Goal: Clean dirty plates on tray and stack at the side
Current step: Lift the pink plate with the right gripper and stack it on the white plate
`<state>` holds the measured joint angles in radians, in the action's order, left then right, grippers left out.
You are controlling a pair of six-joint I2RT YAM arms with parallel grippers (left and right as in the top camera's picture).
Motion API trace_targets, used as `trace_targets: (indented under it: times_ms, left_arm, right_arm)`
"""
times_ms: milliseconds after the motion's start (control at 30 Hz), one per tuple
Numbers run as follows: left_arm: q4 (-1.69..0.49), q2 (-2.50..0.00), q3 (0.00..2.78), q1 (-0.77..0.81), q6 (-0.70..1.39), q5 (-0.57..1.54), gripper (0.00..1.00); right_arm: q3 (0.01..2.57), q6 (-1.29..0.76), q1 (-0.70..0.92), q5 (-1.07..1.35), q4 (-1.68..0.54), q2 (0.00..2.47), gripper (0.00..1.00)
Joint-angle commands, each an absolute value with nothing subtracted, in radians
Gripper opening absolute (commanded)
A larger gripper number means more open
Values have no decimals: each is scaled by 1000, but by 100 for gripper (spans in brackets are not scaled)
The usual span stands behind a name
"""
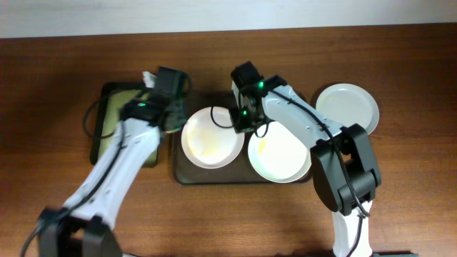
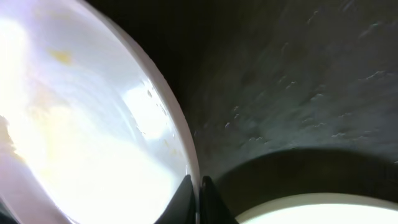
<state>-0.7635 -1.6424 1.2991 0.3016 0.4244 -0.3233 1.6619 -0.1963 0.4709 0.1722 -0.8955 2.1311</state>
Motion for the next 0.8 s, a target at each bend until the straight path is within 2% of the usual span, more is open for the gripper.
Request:
trace_targets:
  times_ms: [0, 100, 133, 233, 433, 533, 767]
  left_arm:
    - [-784, -1537, 1317, 165, 433, -163, 0]
    - [-849, -1543, 1306, 69, 433, -153, 0]
    - [-855, -1543, 1304, 56, 432, -153, 0]
    - [-858, -1543, 1304, -1, 425, -153, 0]
    - [-863, -1543, 1304, -68, 425, -153, 0]
    - [-866, -1543, 1304, -68, 425, -153, 0]
    - [-866, -1543, 1304, -68, 425, -153, 0]
  right_arm:
    - [1829, -112, 488, -23, -999, 2084, 4]
    - [1982, -39, 588, -368, -1110, 2052, 4]
    - [2000, -22, 608, -417, -1118, 2050, 4]
    - [2047, 105, 752, -762, -1130, 2050, 4]
    - [2047, 263, 935, -1188, -1114, 2050, 4]
    - [2047, 263, 987, -1391, -1111, 2050, 4]
    - [2047, 311, 1001, -1386, -1111, 2050, 4]
